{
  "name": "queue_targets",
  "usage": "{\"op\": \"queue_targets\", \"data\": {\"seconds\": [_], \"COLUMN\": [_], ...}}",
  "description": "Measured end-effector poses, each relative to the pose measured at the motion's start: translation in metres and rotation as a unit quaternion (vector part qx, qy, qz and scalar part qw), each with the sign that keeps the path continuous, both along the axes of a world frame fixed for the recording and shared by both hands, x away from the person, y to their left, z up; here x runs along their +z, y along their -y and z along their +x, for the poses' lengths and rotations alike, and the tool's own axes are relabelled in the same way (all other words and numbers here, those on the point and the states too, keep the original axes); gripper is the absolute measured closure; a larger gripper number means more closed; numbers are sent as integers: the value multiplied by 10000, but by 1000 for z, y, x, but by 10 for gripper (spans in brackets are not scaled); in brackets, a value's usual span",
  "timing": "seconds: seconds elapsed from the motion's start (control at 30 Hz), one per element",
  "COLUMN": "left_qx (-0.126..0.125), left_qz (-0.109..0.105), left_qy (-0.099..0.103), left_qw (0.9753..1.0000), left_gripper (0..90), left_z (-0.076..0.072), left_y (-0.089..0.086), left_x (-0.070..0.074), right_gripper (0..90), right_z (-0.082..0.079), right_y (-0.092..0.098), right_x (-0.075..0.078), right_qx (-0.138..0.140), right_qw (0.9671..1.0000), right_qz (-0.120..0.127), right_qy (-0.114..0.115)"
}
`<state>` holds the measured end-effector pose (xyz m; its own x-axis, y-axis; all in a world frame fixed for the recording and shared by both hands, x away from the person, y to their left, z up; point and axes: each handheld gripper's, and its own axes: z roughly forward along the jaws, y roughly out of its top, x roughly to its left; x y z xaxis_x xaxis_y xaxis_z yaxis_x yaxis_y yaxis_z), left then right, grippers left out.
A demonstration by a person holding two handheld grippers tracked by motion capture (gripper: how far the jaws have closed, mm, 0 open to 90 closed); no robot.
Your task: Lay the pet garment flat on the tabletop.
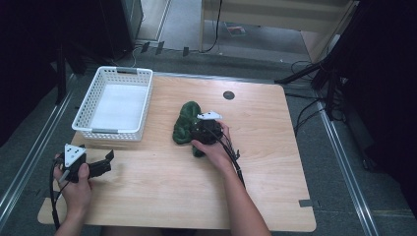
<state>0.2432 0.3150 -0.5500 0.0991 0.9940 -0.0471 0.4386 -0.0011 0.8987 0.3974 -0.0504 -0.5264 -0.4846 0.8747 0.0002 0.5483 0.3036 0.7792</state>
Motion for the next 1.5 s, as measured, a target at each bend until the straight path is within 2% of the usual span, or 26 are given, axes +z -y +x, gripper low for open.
{"op": "queue_targets", "data": {"seconds": [0.03,0.07,0.1,0.27,0.3,0.4,0.43,0.47,0.5,0.53,0.7,0.73,0.87,0.9,0.93,1.1,1.13,1.17,1.2,1.27,1.3,1.33,1.37,1.43,1.47,1.5], "left_qx": [5,17,67,59,26,-196,-404,-404,-514,-631,-1191,-1308,-1716,-1805,-1928,-2069,-2112,-2179,-2179,-2244,-2258,-2268,-2268,-2293,-2339,-2361], "left_qz": [0,-2,-33,-50,-141,-206,-216,-216,-191,-165,-145,-214,-222,-230,-265,-329,-367,-347,-347,-289,-285,-299,-299,-342,-391,-398], "left_qy": [14,21,32,48,40,110,140,140,165,182,268,293,341,357,431,468,400,305,305,202,141,40,40,-46,-90,-115], "left_qw": [10000,10000,10000,10000,9999,9995,9989,9989,9984,9977,9924,9907,9843,9827,9799,9767,9759,9749,9749,9739,9737,9735,9735,9727,9714,9708], "left_gripper": [0,0,0,0,0,0,0,0,0,0,0,0,0,0,0,0,0,0,0,0,0,0,0,0,0,0], "left_z": [0,0,-1,-2,-3,-6,-9,-9,-10,-11,-17,-19,-22,-21,-19,-12,-11,-10,-10,-10,-9,-9,-9,-8,-8,-8], "left_y": [0,0,-1,0,2,15,28,28,36,44,81,89,113,119,127,140,142,145,145,148,148,148,148,148,149,149], "left_x": [0,0,0,4,7,16,23,23,26,30,48,52,63,67,73,72,68,59,59,51,47,41,41,36,34,34], "right_gripper": [542,642,744,798,800,801,801,801,800,800,793,793,791,791,789,785,784,779,779,745,708,566,566,420,325,325], "right_z": [0,-1,-3,-13,-15,-35,-42,-42,-54,-54,-91,-91,-115,-121,-136,-155,-156,-154,-154,-150,-148,-141,-141,-136,-136,-136], "right_y": [0,0,2,8,9,15,16,16,19,19,30,30,35,36,37,39,39,39,39,40,40,40,40,43,47,47], "right_x": [0,0,2,16,20,45,52,52,62,62,84,84,94,97,101,98,94,80,80,59,52,36,36,30,37,37], "right_qx": [0,50,121,106,113,217,263,263,293,293,340,340,362,368,401,341,327,331,331,282,279,414,414,523,608,608], "right_qw": [10000,10000,9998,9990,9987,9962,9955,9955,9945,9945,9927,9927,9922,9917,9914,9920,9934,9948,9948,9955,9955,9948,9948,9905,9884,9884], "right_qz": [0,2,136,407,457,771,830,830,907,907,1022,1022,1060,1110,1112,1096,973,894,894,851,864,918,918,1269,1393,1393], "right_qy": [0,16,4,162,192,329,374,374,430,430,551,551,555,534,557,535,520,358,358,294,263,132,132,-71,53,53]}}
